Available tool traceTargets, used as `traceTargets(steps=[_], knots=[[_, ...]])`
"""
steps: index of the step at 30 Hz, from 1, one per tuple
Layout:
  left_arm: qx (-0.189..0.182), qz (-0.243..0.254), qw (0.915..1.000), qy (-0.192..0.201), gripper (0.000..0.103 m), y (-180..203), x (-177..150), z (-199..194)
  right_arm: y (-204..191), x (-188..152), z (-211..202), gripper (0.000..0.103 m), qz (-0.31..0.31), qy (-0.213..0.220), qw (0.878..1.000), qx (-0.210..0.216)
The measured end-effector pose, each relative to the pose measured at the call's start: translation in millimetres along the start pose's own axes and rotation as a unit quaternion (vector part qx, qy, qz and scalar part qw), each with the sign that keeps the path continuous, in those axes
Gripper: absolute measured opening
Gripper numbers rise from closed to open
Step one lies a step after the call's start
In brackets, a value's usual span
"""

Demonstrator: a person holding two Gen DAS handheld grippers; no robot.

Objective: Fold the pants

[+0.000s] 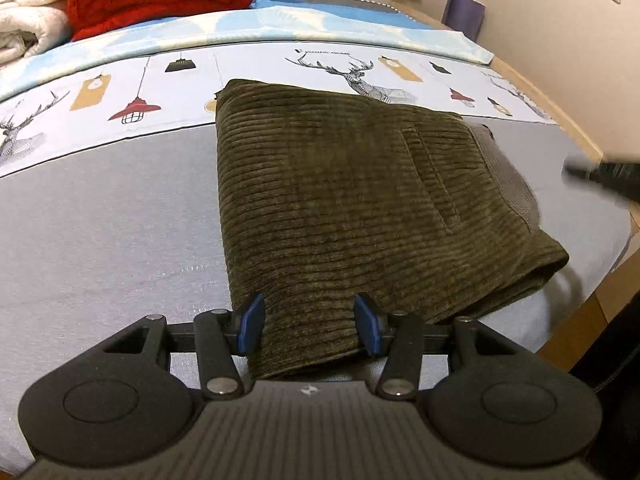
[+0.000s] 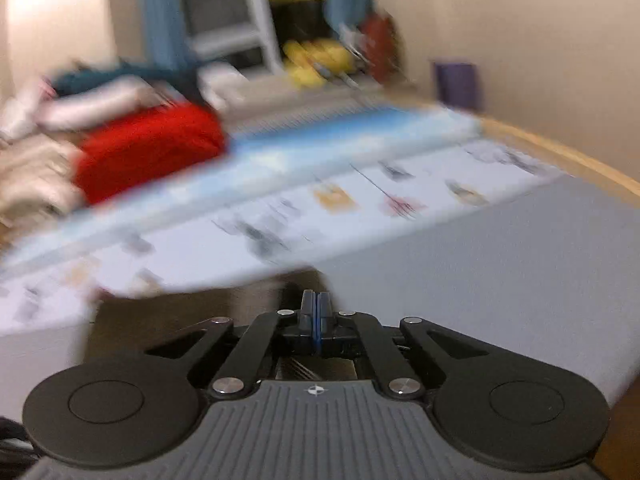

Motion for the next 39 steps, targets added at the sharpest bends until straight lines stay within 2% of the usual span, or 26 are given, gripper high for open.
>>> traceTargets(steps=[1,2,4,6,7,8,9,10,11,12,16,17,19,21,23,26,29,32,34,35,36,39], knots=[[0.001,-0.001,1.0000,-0.001,0.055,0,1,1,11,-4,7,0.000,0.034,-0.020,0.999,-0.003],[-0.001,-0.001,1.0000,-0.001,0.055,0,1,1,15,-5,7,0.005,0.045,-0.019,0.999,-0.002],[-0.002,-0.003,1.0000,-0.001,0.055,0,1,0,9,1,-2,0.006,0.040,0.006,0.999,0.030],[-0.003,-0.004,1.0000,-0.001,0.055,0,2,0,-5,5,-11,0.021,0.020,0.027,0.997,0.076],[-0.002,-0.003,1.0000,-0.001,0.056,0,2,1,-12,4,-14,0.043,0.011,0.032,0.995,0.091],[-0.002,-0.003,1.0000,0.000,0.057,0,1,1,-17,2,-12,0.058,0.005,0.029,0.994,0.101],[-0.001,-0.003,1.0000,0.000,0.058,0,1,2,-20,-3,-7,0.063,-0.001,0.013,0.994,0.105],[-0.001,-0.003,1.0000,0.001,0.059,1,1,3,-22,-12,5,0.068,-0.009,-0.029,0.994,0.100],[0.000,-0.003,1.0000,0.001,0.061,1,1,3,-20,-24,20,0.066,-0.019,-0.081,0.993,0.086],[0.001,-0.003,1.0000,0.001,0.062,1,1,3,-17,-34,31,0.065,-0.019,-0.115,0.991,0.068],[0.003,-0.032,0.9995,-0.006,0.068,-6,5,5,-3,-15,29,0.069,0.053,-0.082,0.992,0.082],[0.004,-0.049,0.9987,-0.014,0.070,-10,8,4,-1,-11,29,0.073,0.063,-0.074,0.992,0.084],[-0.001,-0.073,0.9968,-0.032,0.071,-17,15,2,5,-1,35,0.075,0.084,-0.084,0.989,0.092],[0.001,-0.071,0.9964,-0.046,0.072,-23,32,-1,8,9,46,0.075,0.092,-0.111,0.984,0.108],[-0.002,-0.049,0.9981,-0.037,0.076,-28,59,-7,2,22,54,0.075,0.079,-0.138,0.979,0.130],[-0.008,-0.023,0.9996,-0.014,0.082,-41,101,-11,-10,35,66,0.077,0.025,-0.167,0.973,0.160],[-0.046,-0.044,0.9977,-0.021,0.085,-56,129,3,-16,36,84,0.084,-0.009,-0.200,0.962,0.187],[-0.077,-0.097,0.9908,-0.056,0.085,-72,127,39,-11,22,104,0.084,0.001,-0.249,0.948,0.196],[-0.071,-0.151,0.9778,-0.127,0.084,-75,115,65,-11,13,111,0.084,-0.005,-0.270,0.942,0.199],[-0.077,-0.170,0.9723,-0.142,0.084,-74,113,73,-12,10,111,0.087,-0.012,-0.271,0.941,0.202],[-0.082,-0.171,0.9705,-0.149,0.084,-70,113,78,-13,9,113,0.088,-0.017,-0.273,0.939,0.207],[-0.064,-0.129,0.9768,-0.158,0.084,-59,115,93,-11,5,118,0.093,-0.015,-0.283,0.934,0.219]])
Point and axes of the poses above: each gripper's, at about its wrist camera, not at the fingertips, and z roughly the way its jaws point, y to its right, x to its top, the point moved 7 cm from there along z, roughly the way its jaws point, and after that the axes turned 6 degrees about x, right-handed, at the moved point
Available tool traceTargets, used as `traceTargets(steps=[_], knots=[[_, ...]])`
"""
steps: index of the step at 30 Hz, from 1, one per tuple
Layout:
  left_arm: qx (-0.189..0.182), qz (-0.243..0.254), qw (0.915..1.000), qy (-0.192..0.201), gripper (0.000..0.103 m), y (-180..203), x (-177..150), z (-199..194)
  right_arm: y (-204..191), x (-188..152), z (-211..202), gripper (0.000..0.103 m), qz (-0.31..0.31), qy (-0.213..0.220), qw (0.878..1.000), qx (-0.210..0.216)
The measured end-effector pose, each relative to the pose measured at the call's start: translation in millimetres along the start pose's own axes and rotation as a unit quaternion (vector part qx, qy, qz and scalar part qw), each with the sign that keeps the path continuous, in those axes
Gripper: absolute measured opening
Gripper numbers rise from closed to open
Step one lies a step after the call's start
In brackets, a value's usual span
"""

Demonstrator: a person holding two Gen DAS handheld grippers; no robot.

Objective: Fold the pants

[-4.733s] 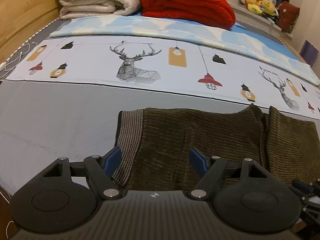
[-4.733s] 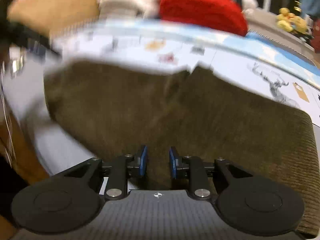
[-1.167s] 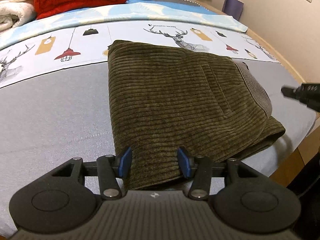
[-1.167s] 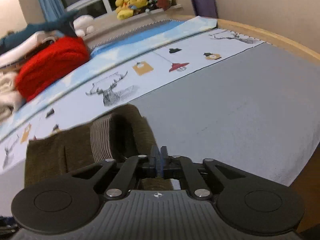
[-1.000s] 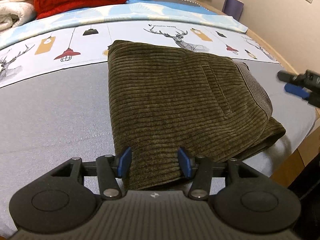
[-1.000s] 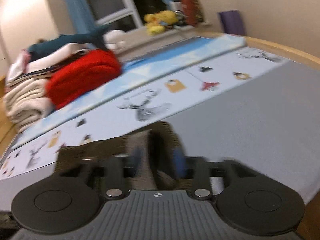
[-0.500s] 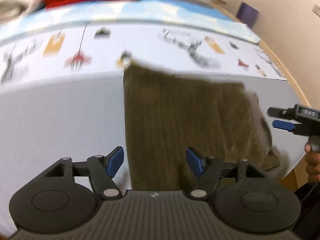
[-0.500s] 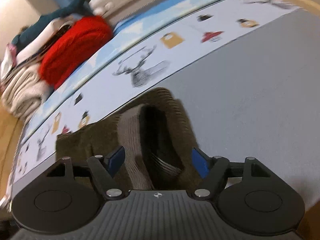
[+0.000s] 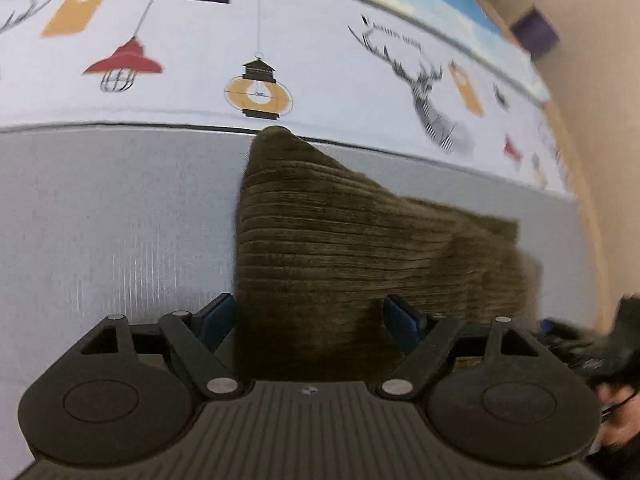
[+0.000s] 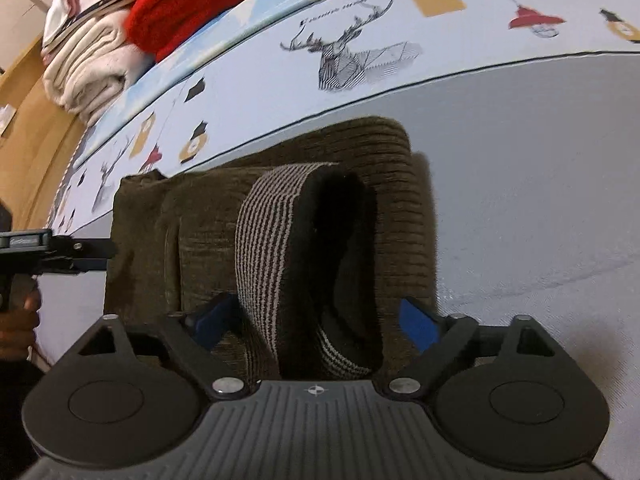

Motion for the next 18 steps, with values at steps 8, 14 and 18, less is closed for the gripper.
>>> traceTargets(steps=[8,14,18], knots=[[-0.002,-0.052,0.9975,-0.047,0.089,-3,-1,35,-4,2,8,0.098,-0.007,-0.004,1.000,-0.007],[-0.005,-0.055,0.9972,-0.051,0.089,-6,0,40,-11,1,9,0.082,-0.039,0.007,0.999,-0.030],[-0.008,-0.045,0.9981,-0.042,0.088,-4,-1,42,-22,3,6,0.057,-0.048,0.014,0.999,-0.016]])
Point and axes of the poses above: each gripper's, at about its wrist camera, not at the fingertips, and z roughly the way its jaws point, y to its right, x to its top, the point moved 7 cm from there along z, roughly the way its jaws point, and after that the axes turned 6 degrees about x, right-handed, at the moved point
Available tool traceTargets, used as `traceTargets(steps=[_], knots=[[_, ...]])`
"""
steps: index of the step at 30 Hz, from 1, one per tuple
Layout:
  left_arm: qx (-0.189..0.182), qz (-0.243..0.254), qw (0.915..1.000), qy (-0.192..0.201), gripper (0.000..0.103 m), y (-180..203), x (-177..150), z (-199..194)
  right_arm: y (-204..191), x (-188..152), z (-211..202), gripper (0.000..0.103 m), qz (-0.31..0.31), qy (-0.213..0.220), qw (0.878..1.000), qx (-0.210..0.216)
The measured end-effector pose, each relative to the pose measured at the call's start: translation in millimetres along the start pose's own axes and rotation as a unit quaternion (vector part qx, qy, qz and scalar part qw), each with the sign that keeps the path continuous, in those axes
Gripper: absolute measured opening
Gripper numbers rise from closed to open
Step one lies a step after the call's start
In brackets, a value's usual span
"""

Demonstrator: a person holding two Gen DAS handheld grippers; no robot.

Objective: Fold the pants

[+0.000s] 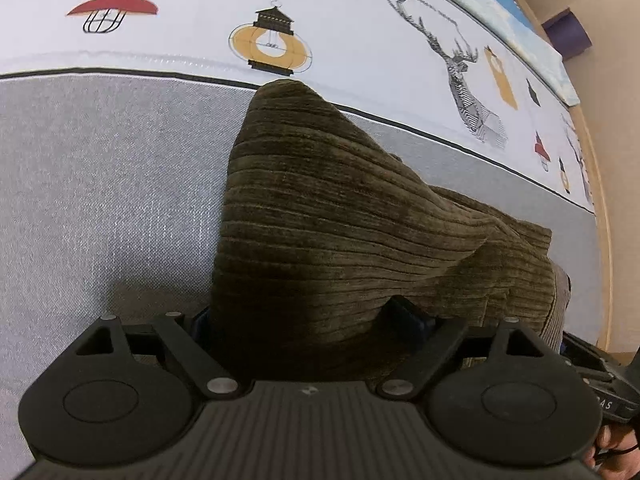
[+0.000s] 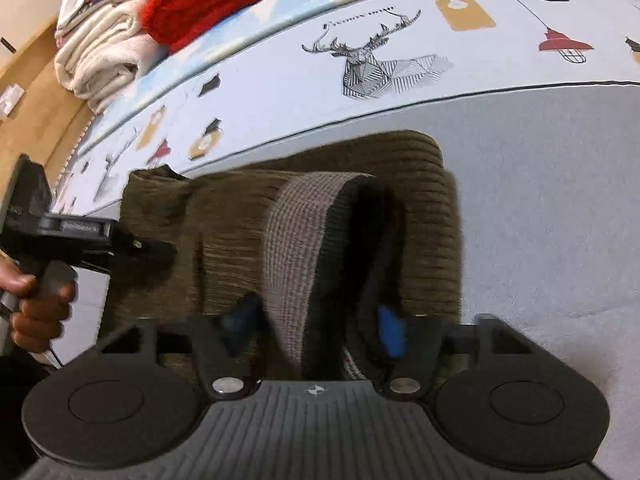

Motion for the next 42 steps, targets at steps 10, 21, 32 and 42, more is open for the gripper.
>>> traceTargets(steps=[10,21,32,42], knots=[[-0.007,0.055,0.9968,0.058,0.033,5,6,-47,-27,16,-13,0.037,-0.034,0.052,0.998,-0.008],[0.019,0.065,0.9815,0.179,0.033,-27,60,-109,-86,68,2,0.034,-0.062,0.116,0.990,0.044],[0.101,-0.071,0.9731,0.194,0.075,-115,107,-121,-78,108,78,0.078,0.015,0.073,0.996,-0.050],[0.039,-0.118,0.9916,0.035,0.061,-141,80,-60,-69,92,121,0.087,0.059,-0.013,0.998,-0.032]])
Point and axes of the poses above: each gripper's, at about its wrist camera, not at the fingertips, and z roughly the way its jaws point, y to its right, x to its top, the point moved 7 cm from there along z, roughly the way its jaws point, and after that the axes turned 6 degrees about x, right-handed, at the moved point
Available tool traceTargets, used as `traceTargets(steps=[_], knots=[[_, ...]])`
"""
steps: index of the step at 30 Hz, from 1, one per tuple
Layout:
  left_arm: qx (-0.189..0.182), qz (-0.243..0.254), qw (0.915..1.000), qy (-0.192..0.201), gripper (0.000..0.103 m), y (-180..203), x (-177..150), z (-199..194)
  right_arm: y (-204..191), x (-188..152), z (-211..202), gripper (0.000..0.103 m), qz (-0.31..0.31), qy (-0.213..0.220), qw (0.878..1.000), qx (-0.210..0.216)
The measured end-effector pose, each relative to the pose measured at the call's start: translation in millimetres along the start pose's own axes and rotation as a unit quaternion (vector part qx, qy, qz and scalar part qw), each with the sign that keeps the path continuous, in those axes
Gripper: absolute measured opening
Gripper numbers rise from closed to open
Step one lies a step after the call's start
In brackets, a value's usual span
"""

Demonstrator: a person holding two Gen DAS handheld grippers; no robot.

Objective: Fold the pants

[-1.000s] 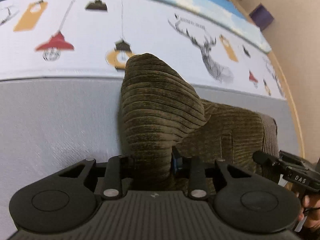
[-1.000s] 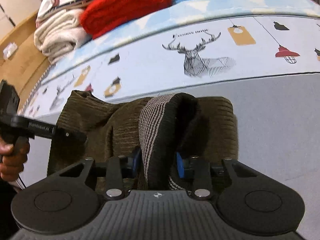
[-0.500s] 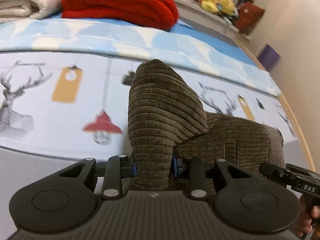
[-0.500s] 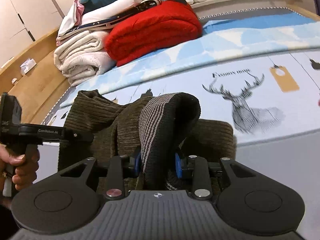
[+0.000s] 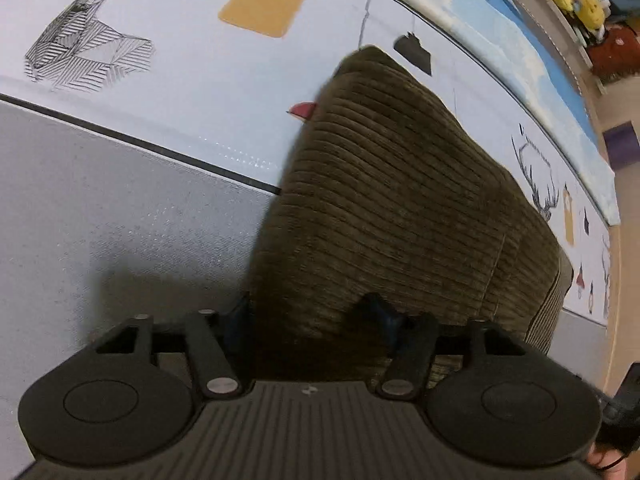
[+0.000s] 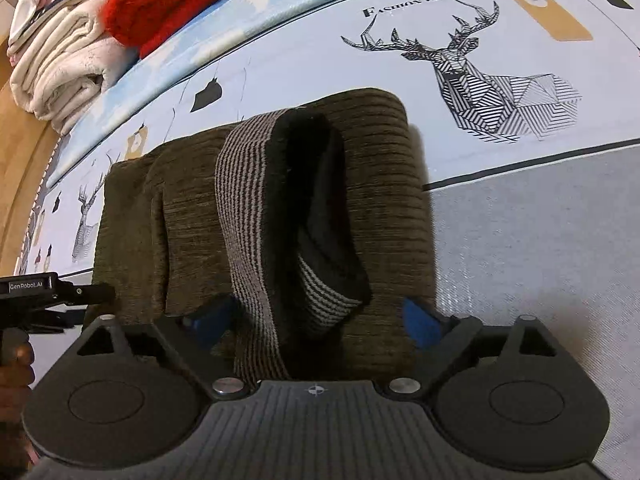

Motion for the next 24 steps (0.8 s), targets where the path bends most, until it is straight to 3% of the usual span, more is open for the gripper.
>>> traceTargets(steps=[2,4,11,15,18,20,22,24], knots=[[0.003,0.013,0.9999,0.010,0.050,3,-2,0,-7,4,-3,0.057,0.008,0.014,1.000,0.021],[-0.003,0.005,0.9997,0.023,0.043,4,-2,-4,-11,10,-7,0.045,0.002,0.032,0.999,0.026],[-0.023,-0.004,0.9989,0.042,0.039,1,-8,-10,-28,38,-27,0.031,-0.079,0.117,0.990,0.004],[-0.004,0.011,0.9992,0.039,0.043,-2,-12,-17,-29,47,-30,0.027,-0.089,0.118,0.989,-0.005],[0.026,0.057,0.9957,0.068,0.043,7,-8,-39,-17,42,-31,0.035,-0.040,0.079,0.996,-0.019],[0.033,0.100,0.9901,0.092,0.059,15,-10,-55,-7,37,-36,0.065,-0.013,0.060,0.997,-0.053],[0.051,0.115,0.9903,0.059,0.065,10,-19,-43,5,28,-37,0.086,0.008,0.037,0.996,-0.078],[0.067,0.118,0.9904,0.026,0.065,5,-26,-25,17,16,-29,0.090,0.048,0.007,0.997,-0.067]])
Point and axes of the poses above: each gripper's, at about its wrist camera, not at the fingertips, and z roughly the way its jaws point, y to its right, x to its top, the point moved 7 cm from there along z, roughly the way its jaws point, and after that the axes turned 6 degrees about x, right-handed, at the moved point
